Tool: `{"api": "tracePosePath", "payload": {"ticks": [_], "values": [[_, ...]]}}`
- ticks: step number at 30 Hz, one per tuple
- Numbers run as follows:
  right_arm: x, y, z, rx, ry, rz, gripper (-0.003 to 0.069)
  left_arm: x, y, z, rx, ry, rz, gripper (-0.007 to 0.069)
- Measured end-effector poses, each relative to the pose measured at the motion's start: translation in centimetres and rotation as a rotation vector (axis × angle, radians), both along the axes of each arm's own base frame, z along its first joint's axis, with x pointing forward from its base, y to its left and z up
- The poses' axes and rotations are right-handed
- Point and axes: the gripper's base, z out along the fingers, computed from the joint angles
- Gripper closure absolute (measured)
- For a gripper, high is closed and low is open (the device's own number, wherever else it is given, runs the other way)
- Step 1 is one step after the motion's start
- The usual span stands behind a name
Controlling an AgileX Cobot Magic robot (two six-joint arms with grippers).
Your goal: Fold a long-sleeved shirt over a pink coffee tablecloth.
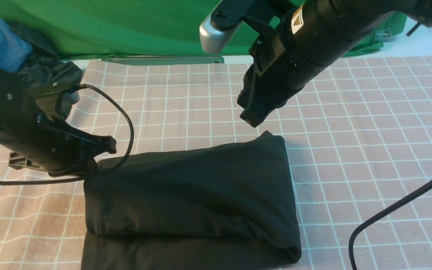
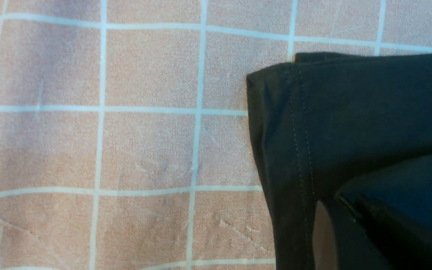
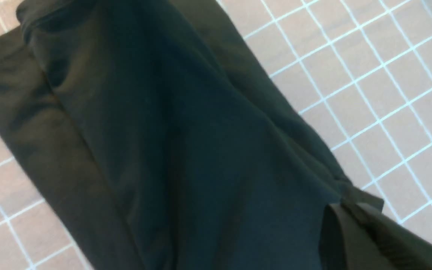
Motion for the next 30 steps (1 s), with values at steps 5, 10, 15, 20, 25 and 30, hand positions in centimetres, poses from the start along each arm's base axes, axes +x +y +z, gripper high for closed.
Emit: {"api": "tracePosePath", "payload": {"ticks": [5, 10, 15, 20, 25, 30], "values": [[-0.4, -0.2, -0.3, -0.025, 0.056, -0.001, 0.0622, 0.0, 0.1, 0.0, 0.013, 0.006, -0.007, 0.0529], [-0.8, -0.4, -0.5, -0.052, 0.108, -0.005, 0.0622, -0.4, 0.1, 1.6, -0.010, 0.023, 0.045, 0.0391], [-1.0, -0.5, -0.6, -0.061, 0.133, -0.013, 0.0622, -2.9, -0.6, 2.6, -0.114, 0.117, 0.090, 0.0356], [-1.1, -0.4, -0.6, -0.053, 0.141, -0.012, 0.0622, -5.8, -0.8, 0.9, -0.160, 0.174, 0.115, 0.0343], [-1.0, -0.2, -0.5, -0.026, 0.132, -0.014, 0.0622, -7.1, -0.7, -1.2, -0.146, 0.191, 0.106, 0.0252], [-0.9, -0.1, -0.4, -0.010, 0.123, -0.015, 0.0622, -7.2, -0.7, -1.9, -0.140, 0.149, 0.063, 0.0173]]}}
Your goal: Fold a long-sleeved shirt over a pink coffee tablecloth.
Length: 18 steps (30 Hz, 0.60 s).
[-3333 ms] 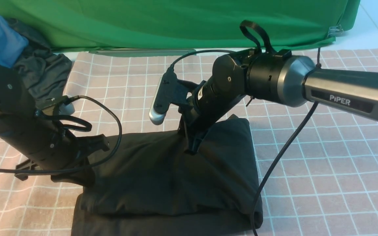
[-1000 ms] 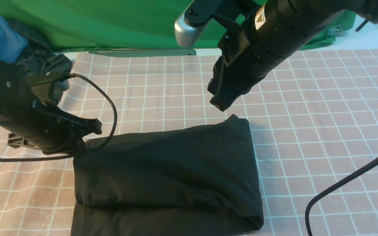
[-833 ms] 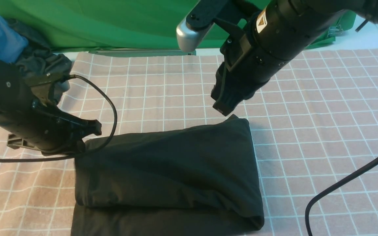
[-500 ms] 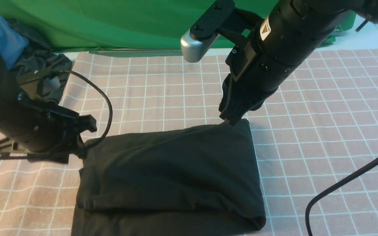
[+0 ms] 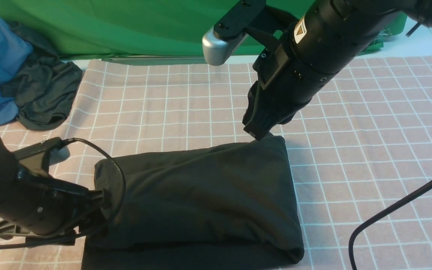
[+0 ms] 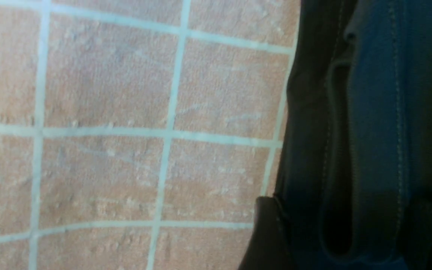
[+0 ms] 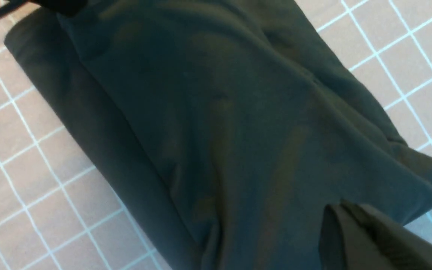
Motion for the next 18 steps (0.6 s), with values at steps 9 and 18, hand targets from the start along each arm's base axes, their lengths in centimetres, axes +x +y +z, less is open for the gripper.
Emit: {"api": "tracePosePath", "payload": {"ticks": [9, 18], "values": [[0.0, 0.0, 0.0, 0.001, 0.000, 0.000, 0.0622, -0.6, -0.4, -1.5, -0.028, 0.035, -0.082, 0.0350], [0.0, 0.0, 0.0, 0.001, 0.001, 0.001, 0.0622, -0.8, -0.5, -0.4, -0.031, 0.021, -0.109, 0.0606]]}}
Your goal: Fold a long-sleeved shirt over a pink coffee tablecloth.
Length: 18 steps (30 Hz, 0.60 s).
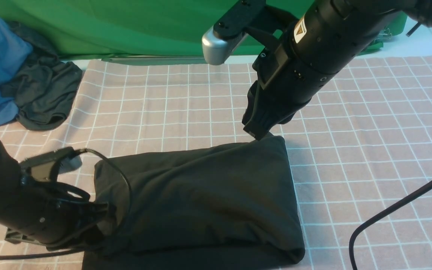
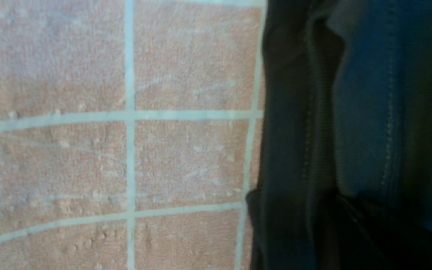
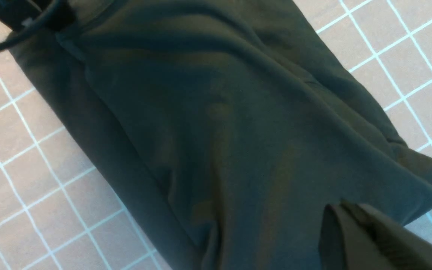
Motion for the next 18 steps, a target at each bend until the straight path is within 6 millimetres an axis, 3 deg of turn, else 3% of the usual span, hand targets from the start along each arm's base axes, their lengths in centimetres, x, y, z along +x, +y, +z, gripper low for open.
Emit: {"api": "tracePosePath", "payload": {"ticks": [6, 10, 18], "values": [[-0.5, -0.3, -0.3, -0.041, 0.057, 0.012, 0.0622, -1.1, 0.0, 2.2, 0.004, -0.051, -0.029, 0.0612], [-0.7, -0.5, -0.5, -0.059, 0.084, 0.011, 0.0622, -1.7, 0.5, 2.2, 0.064, -0.012, -0.065, 0.0612], [-1.2, -0.8, -2.7, -0.107, 0.161, -0.003, 0.0622, -1.9, 0.9, 2.1, 0.101, 0.025, -0.015, 0.0611]]}}
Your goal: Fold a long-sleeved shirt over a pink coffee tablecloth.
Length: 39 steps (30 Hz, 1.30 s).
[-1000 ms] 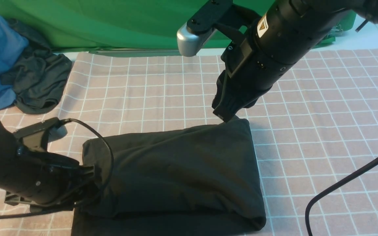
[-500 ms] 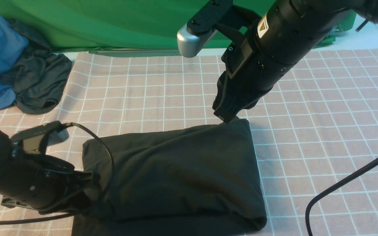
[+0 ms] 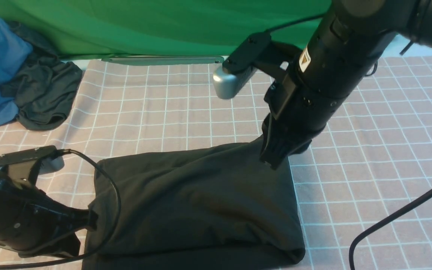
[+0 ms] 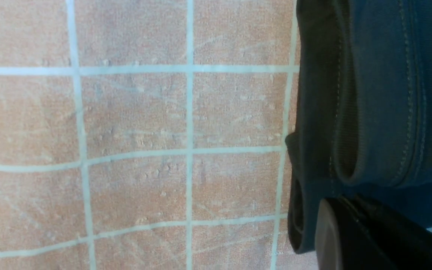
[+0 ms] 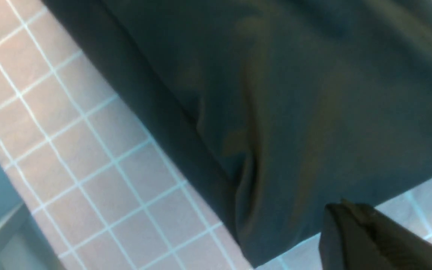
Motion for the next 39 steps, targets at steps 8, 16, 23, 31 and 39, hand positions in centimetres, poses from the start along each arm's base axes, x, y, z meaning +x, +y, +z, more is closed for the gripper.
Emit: {"api": "tracePosePath", "payload": {"ticks": [8, 16, 23, 31, 39], "values": [[-0.8, 1.0, -0.8, 0.096, 0.088, -0.020, 0.0622, 0.3, -0.2, 0.6, -0.024, -0.001, 0.041, 0.0611], [-1.1, 3.2, -5.2, 0.138, 0.131, -0.116, 0.0622, 2.2, -2.6, 2.2, -0.321, -0.100, 0.093, 0.0611], [-0.5, 4.8, -9.7, 0.158, 0.222, -0.235, 0.0622, 3.2, -2.4, -1.7, -0.284, 0.016, 0.132, 0.0611], [-0.5, 6.0, -14.6, 0.069, 0.320, -0.250, 0.0622, 2.7, -1.4, -3.8, -0.166, 0.096, 0.155, 0.0611], [-0.8, 4.7, -14.0, -0.051, 0.294, -0.259, 0.0622, 2.6, -0.7, -4.0, -0.085, 0.110, 0.199, 0.0611]]}}
